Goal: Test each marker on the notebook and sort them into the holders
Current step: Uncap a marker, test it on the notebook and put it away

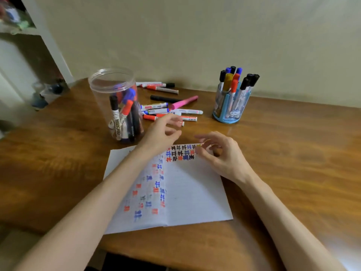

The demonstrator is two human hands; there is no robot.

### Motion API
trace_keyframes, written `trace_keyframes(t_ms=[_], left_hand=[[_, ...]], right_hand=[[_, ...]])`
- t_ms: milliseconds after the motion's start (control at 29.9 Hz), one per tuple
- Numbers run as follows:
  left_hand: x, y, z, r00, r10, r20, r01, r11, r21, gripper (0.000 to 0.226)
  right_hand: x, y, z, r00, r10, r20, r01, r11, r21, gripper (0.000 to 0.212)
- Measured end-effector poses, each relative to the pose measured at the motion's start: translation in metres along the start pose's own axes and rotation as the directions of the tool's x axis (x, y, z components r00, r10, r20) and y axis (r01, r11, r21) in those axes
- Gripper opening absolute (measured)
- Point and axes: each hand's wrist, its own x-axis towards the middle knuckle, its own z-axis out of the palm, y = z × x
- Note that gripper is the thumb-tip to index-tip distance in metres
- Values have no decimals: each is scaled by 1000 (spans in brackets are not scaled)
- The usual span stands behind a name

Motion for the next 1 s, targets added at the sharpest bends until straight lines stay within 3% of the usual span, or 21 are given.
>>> trace_keyframes(t_ms=[167, 334, 401, 535, 635, 736, 869, 1003], left_hand=[[38, -15, 19, 992, 89, -86, -35, 868, 495, 47], [51, -18, 20, 985, 149, -88, -65, 793, 606, 25], [49, -14, 21, 966, 248, -65, -168, 804, 571, 19], [26, 10, 28, 885, 461, -70, -427, 861, 275, 15], [3, 31, 36, 874, 483, -47, -479, 874, 84, 18], [-10, 36, 42, 849, 528, 5, -528, 849, 29, 25], [-13, 22, 31, 899, 435, 39, -437, 897, 71, 52], [-18, 4, 21, 942, 320, 100, -334, 921, 202, 37]], right_hand=[[-1, 4, -3, 1000, 22, 4, -22, 1000, 3, 33], [1, 8, -6, 998, 32, -52, -31, 999, 22, 30], [1, 10, -5, 997, 38, -72, -36, 999, 26, 29], [1, 13, -4, 994, 42, -102, -39, 999, 31, 34], [1, 12, -3, 991, 50, -128, -40, 996, 80, 33], [-2, 14, 0, 989, 15, -144, 8, 987, 159, 23], [-4, 7, -5, 965, 162, -205, -88, 941, 328, 16], [-6, -1, -9, 926, 331, -179, -212, 853, 478, 18]])
